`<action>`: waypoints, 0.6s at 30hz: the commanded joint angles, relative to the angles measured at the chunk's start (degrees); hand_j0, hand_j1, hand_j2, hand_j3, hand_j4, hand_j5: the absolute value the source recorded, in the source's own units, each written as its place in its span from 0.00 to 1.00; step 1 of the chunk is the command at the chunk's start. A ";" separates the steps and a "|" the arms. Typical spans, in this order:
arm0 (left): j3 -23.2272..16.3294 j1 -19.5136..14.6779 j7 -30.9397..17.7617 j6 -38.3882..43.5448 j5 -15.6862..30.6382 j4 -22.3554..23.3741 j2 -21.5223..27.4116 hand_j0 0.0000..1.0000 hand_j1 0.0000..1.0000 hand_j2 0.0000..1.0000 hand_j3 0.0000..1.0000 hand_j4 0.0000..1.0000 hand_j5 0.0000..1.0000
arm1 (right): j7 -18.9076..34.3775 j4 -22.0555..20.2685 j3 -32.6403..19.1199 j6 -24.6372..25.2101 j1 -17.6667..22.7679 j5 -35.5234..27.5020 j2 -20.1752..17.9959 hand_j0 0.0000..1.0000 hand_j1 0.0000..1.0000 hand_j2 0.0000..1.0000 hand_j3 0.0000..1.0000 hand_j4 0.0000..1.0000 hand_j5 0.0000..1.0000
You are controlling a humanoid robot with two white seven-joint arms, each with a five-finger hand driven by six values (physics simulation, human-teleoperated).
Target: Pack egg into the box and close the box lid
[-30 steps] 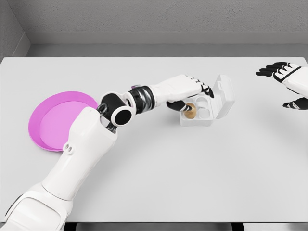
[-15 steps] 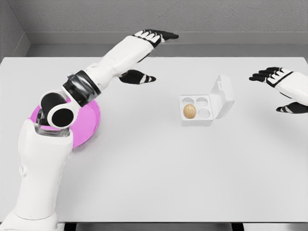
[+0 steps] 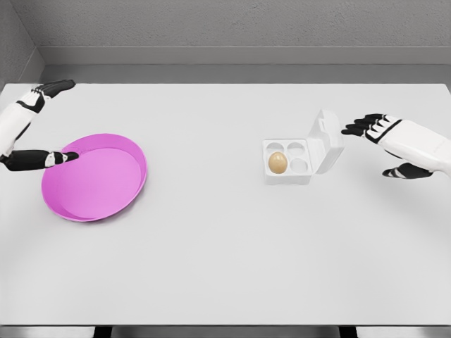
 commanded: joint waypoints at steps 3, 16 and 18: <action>-1.70 1.85 0.03 -0.06 -5.28 1.39 0.35 1.00 1.00 1.00 1.00 1.00 1.00 | -0.03 -1.12 0.07 0.06 0.35 -0.37 -0.21 1.00 1.00 1.00 1.00 1.00 1.00; -1.35 2.11 0.03 -0.06 -5.28 1.12 0.09 1.00 1.00 1.00 1.00 1.00 1.00 | -0.03 5.65 -0.29 0.06 -0.26 1.13 0.40 1.00 1.00 1.00 1.00 1.00 1.00; -1.35 2.20 0.03 -0.06 -5.28 1.12 0.09 1.00 1.00 1.00 1.00 1.00 1.00 | -0.03 6.26 -0.28 0.06 -0.35 1.13 1.11 1.00 1.00 1.00 1.00 1.00 1.00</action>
